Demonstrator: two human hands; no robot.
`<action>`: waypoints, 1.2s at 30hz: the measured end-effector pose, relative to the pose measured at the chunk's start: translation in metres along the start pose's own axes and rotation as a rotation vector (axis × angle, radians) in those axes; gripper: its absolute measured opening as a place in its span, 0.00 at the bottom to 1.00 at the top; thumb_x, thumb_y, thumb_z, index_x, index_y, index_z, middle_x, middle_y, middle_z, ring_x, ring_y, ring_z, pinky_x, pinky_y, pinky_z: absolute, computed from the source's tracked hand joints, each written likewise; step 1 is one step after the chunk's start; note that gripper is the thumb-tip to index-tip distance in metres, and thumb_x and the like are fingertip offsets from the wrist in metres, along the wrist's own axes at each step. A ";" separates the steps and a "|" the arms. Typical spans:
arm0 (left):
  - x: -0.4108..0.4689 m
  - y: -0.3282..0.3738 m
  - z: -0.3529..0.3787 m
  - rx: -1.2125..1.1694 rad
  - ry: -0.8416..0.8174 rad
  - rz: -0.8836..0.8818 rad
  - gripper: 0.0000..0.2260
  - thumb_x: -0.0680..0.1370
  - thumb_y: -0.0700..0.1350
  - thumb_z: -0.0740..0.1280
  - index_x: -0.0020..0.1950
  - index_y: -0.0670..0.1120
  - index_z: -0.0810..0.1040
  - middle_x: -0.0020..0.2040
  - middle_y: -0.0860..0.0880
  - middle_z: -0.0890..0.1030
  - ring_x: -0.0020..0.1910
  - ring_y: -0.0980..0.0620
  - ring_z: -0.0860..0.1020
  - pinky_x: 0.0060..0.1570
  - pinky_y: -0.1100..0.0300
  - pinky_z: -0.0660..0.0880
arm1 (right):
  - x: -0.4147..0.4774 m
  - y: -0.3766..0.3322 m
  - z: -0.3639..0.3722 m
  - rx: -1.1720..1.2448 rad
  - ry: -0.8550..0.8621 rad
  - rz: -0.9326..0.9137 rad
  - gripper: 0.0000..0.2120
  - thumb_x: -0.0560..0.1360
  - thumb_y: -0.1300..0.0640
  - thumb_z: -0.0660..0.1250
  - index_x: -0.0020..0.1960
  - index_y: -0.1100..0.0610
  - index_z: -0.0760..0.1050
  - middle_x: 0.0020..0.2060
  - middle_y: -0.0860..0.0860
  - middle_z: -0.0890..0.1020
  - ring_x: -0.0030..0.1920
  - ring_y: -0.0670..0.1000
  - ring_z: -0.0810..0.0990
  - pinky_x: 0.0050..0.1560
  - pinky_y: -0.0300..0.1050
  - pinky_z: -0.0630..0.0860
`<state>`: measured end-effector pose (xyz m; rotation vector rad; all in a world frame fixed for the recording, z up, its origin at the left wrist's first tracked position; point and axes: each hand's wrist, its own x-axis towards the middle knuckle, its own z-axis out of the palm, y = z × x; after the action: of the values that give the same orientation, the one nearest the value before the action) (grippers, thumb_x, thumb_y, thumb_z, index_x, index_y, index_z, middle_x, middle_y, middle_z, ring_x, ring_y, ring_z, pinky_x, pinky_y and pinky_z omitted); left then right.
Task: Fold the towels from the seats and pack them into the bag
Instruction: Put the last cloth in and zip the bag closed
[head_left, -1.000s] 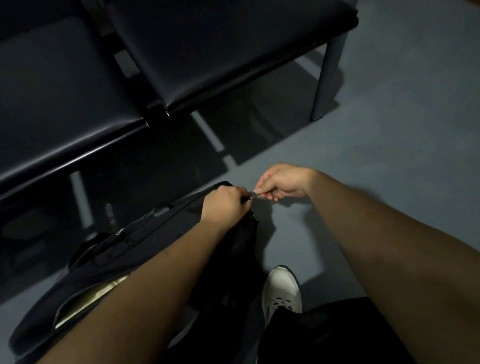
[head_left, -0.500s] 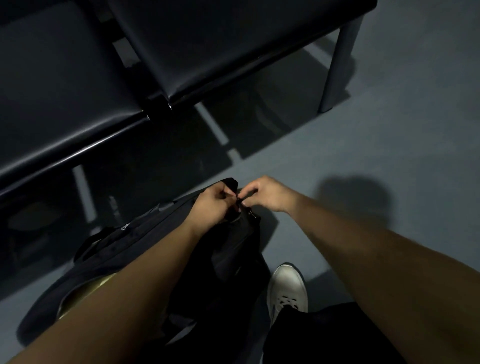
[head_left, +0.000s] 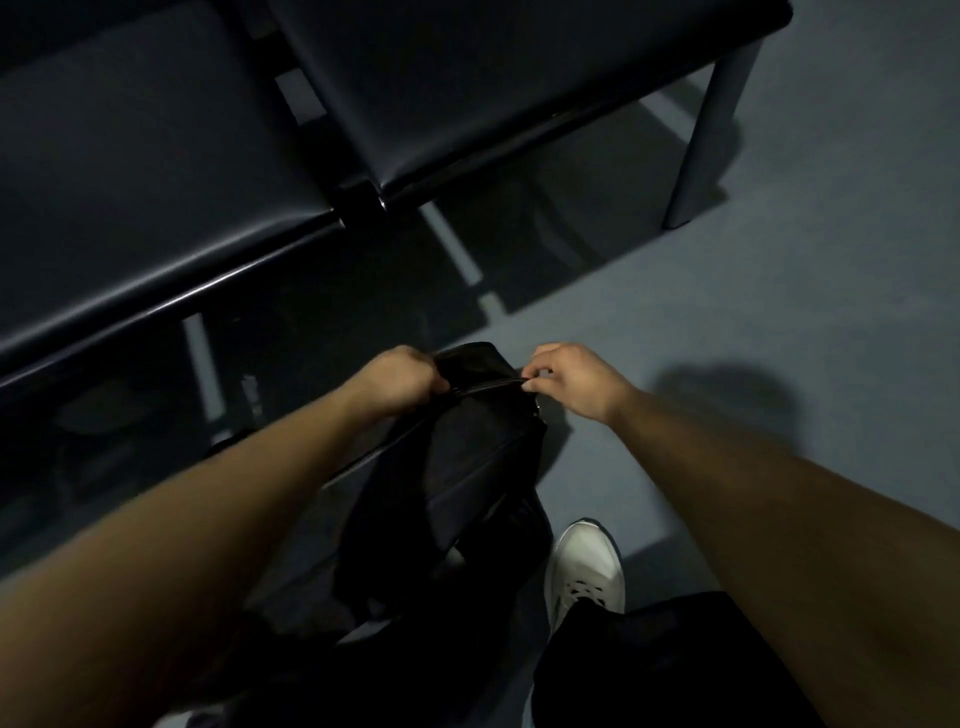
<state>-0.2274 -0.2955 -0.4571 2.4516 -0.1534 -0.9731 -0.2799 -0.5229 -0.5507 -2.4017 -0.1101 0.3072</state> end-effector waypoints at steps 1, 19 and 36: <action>-0.010 -0.014 -0.012 -0.031 -0.011 -0.044 0.08 0.79 0.40 0.68 0.42 0.38 0.80 0.35 0.42 0.77 0.30 0.47 0.75 0.25 0.61 0.67 | -0.002 -0.002 0.001 -0.019 0.012 -0.005 0.07 0.77 0.62 0.71 0.51 0.64 0.84 0.46 0.55 0.82 0.51 0.56 0.80 0.49 0.38 0.66; -0.126 -0.125 -0.020 -0.463 0.250 -0.107 0.11 0.80 0.39 0.67 0.37 0.45 0.74 0.26 0.51 0.72 0.23 0.55 0.68 0.22 0.66 0.63 | -0.011 -0.209 0.055 -0.430 -0.221 -0.313 0.14 0.79 0.53 0.70 0.64 0.51 0.80 0.57 0.50 0.79 0.59 0.56 0.79 0.57 0.52 0.77; -0.228 -0.287 -0.043 -0.730 0.454 -0.256 0.12 0.83 0.38 0.63 0.38 0.45 0.72 0.30 0.46 0.69 0.29 0.50 0.66 0.30 0.61 0.62 | 0.003 -0.301 0.078 -0.567 -0.396 -0.168 0.17 0.75 0.46 0.73 0.60 0.53 0.80 0.58 0.55 0.82 0.58 0.57 0.80 0.58 0.50 0.78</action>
<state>-0.3891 0.0357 -0.4295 1.9483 0.5804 -0.4208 -0.2952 -0.2463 -0.4084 -2.8243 -0.6519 0.7519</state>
